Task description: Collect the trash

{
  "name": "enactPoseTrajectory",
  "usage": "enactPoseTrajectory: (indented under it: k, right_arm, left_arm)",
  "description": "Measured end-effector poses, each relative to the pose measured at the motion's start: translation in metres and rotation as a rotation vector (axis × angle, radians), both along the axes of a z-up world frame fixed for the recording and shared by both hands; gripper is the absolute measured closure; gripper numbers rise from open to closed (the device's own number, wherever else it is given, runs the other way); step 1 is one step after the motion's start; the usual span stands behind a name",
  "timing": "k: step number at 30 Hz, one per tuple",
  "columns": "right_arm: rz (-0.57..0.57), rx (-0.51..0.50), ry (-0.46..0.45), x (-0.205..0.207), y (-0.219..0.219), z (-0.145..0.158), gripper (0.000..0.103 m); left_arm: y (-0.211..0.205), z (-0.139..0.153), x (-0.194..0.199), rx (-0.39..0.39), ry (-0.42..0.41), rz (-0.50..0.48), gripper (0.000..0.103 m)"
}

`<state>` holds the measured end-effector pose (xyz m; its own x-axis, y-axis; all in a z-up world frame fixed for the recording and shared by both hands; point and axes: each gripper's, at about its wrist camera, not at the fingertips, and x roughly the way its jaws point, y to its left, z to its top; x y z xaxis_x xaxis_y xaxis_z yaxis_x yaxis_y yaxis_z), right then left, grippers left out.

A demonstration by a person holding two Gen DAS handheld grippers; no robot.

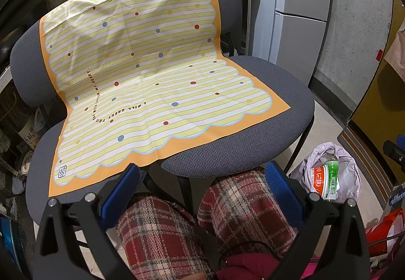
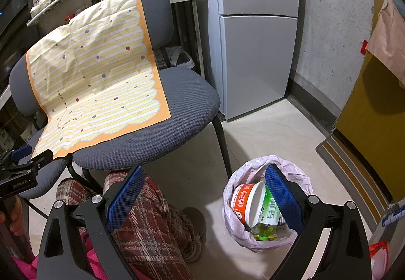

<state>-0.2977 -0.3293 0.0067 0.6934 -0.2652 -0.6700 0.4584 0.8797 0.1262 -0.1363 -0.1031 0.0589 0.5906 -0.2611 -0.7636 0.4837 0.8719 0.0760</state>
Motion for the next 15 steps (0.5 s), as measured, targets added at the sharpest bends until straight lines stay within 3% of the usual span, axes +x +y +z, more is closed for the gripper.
enactPoseTrajectory:
  k: [15]
  right_arm:
    - [-0.001, 0.001, 0.001, 0.0009, 0.0003, -0.0005, 0.008]
  left_arm:
    - [-0.0004, -0.0014, -0.0003, 0.012, -0.006, 0.003, 0.007]
